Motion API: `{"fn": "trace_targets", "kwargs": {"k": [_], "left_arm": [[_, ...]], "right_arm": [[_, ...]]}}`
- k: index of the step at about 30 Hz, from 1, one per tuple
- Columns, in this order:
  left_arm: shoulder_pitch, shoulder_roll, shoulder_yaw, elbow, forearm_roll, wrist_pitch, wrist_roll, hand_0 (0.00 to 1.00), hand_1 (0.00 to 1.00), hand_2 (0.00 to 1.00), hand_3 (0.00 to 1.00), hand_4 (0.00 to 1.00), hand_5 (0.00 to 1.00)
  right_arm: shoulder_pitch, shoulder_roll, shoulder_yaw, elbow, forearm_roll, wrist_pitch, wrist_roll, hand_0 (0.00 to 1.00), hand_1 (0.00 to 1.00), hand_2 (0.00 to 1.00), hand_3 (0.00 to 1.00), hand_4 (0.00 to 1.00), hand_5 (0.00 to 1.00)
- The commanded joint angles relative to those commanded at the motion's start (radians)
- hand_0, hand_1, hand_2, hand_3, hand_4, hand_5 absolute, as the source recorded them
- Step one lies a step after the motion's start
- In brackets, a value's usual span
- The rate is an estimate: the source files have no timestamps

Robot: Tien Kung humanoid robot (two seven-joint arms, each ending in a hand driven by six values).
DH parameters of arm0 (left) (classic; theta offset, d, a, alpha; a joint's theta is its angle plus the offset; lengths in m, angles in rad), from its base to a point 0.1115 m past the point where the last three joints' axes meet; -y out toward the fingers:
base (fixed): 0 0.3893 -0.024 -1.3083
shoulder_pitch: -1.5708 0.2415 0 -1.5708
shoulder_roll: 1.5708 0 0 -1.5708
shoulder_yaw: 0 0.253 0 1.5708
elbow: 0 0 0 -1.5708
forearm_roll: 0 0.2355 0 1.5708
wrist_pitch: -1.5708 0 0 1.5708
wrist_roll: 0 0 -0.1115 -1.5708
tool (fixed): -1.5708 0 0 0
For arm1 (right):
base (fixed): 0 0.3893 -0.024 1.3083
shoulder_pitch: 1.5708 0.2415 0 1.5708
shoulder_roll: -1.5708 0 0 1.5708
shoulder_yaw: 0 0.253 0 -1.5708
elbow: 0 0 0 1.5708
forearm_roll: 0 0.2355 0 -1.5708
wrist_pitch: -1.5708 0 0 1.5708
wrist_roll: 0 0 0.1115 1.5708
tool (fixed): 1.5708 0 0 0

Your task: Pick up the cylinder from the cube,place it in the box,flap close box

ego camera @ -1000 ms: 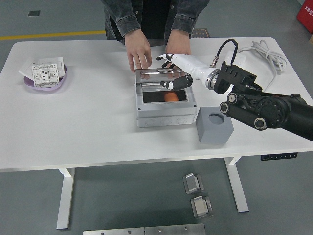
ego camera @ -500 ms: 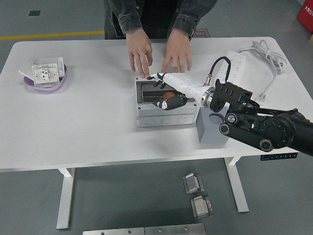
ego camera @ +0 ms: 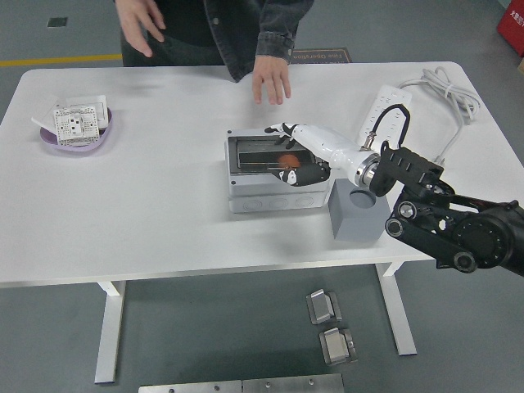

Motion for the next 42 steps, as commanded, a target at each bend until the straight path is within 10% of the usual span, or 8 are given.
{"fn": "trace_targets", "kwargs": {"k": [15,25,42], "left_arm": [[0.002,-0.007,-0.034,0.0,0.007,0.001,-0.003,0.614,0.576,0.573,0.657,0.697,0.275],[-0.012,-0.01,-0.069,-0.003,0.03,0.0,-0.005,0.615,0.576,0.573,0.657,0.697,0.276],[-0.04,0.005,-0.152,-0.024,0.117,-0.003,-0.005,0.615,0.576,0.573,0.657,0.698,0.277]], "right_arm": [[-0.362,-0.009,0.45,0.158,0.219,-0.162,0.24,0.676,0.64,0.709,0.8,0.698,0.341],[-0.584,0.05,0.671,0.124,0.589,-0.03,0.443,0.693,0.662,0.711,0.738,0.703,0.356],[-0.666,0.064,0.774,0.085,1.05,0.12,0.448,0.732,0.69,0.724,0.698,0.739,0.419]]}}
